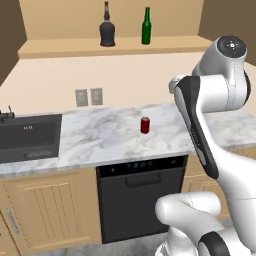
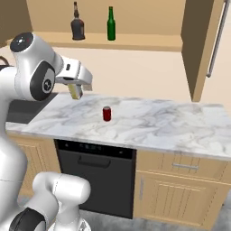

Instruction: Sort all alcoholic drinks to one cabinet, and non-alcoholic drinks to the other.

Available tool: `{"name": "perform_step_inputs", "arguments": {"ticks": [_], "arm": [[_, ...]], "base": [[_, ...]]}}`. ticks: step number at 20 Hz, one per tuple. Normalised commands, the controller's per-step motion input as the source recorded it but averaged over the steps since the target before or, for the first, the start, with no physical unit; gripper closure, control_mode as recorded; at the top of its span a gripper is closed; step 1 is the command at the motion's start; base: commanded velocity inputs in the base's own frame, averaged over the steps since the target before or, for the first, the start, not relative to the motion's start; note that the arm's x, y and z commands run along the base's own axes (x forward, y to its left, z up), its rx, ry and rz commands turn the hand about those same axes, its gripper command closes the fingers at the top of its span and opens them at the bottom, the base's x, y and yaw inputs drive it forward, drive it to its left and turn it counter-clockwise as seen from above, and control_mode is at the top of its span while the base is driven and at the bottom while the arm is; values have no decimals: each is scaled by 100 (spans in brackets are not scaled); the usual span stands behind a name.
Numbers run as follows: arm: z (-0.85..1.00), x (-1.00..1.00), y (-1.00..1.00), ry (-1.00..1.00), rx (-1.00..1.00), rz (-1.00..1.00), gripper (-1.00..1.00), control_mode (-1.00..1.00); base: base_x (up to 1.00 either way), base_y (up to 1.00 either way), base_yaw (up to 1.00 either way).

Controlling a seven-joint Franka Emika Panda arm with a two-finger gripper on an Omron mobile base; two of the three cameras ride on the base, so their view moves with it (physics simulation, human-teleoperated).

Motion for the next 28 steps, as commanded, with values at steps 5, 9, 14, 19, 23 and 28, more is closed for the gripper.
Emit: {"name": "perform_step_inputs", "arguments": {"ticks": [5,9,14,19,23,28], "arm": [[0,0,0,0,0,0,100,100],[0,0,0,0,0,0,100,100],[0,0,0,0,0,0,100,100],[0,0,0,0,0,0,100,100],[0,0,0,0,0,0,100,100],[0,0,0,0,0,0,100,100]], "base": [[-48,0,0],[-48,0,0],[-49,0,0],[-47,0,0],[-39,3,0],[-25,12,1]]}}
